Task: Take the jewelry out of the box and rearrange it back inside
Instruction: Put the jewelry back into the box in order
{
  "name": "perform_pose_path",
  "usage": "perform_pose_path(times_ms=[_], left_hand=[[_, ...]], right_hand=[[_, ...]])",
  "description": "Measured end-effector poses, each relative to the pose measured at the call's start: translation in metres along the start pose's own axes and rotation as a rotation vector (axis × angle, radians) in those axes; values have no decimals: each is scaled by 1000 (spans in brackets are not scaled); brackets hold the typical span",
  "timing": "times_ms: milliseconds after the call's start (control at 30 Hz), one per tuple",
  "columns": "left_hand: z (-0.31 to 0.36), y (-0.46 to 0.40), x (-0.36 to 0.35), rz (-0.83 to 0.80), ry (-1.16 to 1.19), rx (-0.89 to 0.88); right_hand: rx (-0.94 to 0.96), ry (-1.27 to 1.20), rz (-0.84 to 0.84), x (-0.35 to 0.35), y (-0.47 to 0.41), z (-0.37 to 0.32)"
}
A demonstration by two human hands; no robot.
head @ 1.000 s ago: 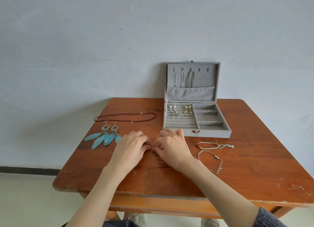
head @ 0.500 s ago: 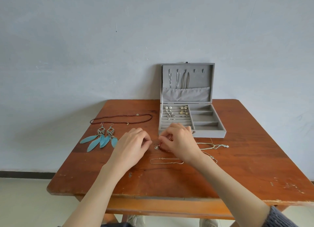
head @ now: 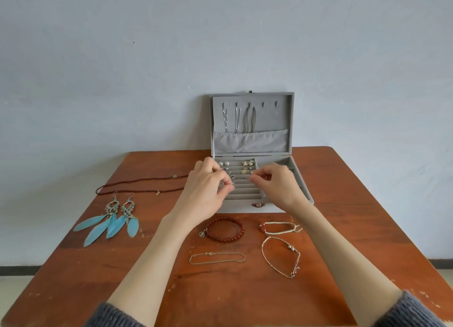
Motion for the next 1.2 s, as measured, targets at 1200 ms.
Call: perform_pose_path(times_ms=[1200], left_hand=[[-13, -53, -48, -124, -27, 61]], right_hand=[[-2, 90, -182, -22, -35, 28]])
Point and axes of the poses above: each hand's wrist, its own y-axis away from the middle knuckle, its own x-axis out of the back of the hand, z = x × y, the point moved 5 cm from there along -y, towards the middle knuckle, and after that the axes turned 14 degrees about y, right-handed, at the moved point
